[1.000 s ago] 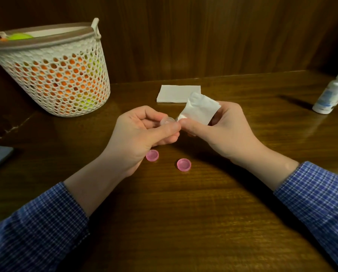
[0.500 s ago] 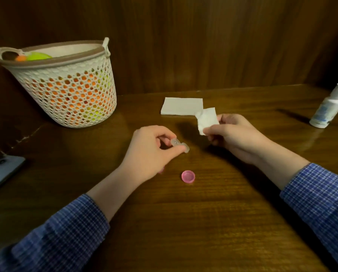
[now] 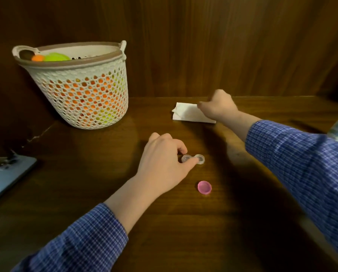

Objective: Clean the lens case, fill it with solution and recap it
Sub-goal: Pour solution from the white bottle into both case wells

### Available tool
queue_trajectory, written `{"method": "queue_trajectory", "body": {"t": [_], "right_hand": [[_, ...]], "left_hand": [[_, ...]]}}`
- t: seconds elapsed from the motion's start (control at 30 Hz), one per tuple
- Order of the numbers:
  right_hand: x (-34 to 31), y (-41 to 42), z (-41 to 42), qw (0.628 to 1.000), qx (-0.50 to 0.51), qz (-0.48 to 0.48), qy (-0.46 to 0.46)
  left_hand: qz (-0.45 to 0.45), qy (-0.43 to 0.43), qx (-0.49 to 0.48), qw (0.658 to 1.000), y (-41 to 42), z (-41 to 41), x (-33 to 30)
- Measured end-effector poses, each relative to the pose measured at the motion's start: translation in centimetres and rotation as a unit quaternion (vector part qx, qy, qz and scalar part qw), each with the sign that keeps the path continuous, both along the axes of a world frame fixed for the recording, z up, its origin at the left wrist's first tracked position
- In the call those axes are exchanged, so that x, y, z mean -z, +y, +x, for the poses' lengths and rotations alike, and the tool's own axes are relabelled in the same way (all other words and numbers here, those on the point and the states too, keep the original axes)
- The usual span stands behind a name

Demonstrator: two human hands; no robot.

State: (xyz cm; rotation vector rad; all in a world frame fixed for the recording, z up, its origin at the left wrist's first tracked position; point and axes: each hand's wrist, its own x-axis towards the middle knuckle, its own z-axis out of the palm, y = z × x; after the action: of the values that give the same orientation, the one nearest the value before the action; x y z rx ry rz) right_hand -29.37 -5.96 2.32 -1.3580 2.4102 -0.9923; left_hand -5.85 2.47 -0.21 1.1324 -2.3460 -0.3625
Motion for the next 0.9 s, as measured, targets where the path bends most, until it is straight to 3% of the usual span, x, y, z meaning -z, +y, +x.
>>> {"method": "queue_trajectory", "body": {"t": [0.4,0.57,0.67,0.77,0.9], "right_hand": [[0.5,18.8,-2.6,0.995,-0.043,-0.095,-0.01],[0.5,26.0,-6.0,0.975,0.065,-0.212,-0.008],[0.3,27.8,-9.8,0.941,0.179,-0.277,-0.077],[0.2,27.7,-13.2,0.926,0.248,-0.251,-0.136],[0.8,25.9,-16.0,0.941,0.243,-0.197,-0.131]], "left_hand": [[-0.002,0.085,0.054,0.995,2.8,-2.2,-0.9],[0.005,0.097,0.13,0.987,6.6,-6.6,-2.6],[0.011,0.081,0.155,0.985,8.7,-9.1,-3.2],[0.019,0.07,0.173,0.982,10.5,-10.8,-3.3],[0.026,0.065,0.184,0.98,11.8,-11.6,-2.9]]}}
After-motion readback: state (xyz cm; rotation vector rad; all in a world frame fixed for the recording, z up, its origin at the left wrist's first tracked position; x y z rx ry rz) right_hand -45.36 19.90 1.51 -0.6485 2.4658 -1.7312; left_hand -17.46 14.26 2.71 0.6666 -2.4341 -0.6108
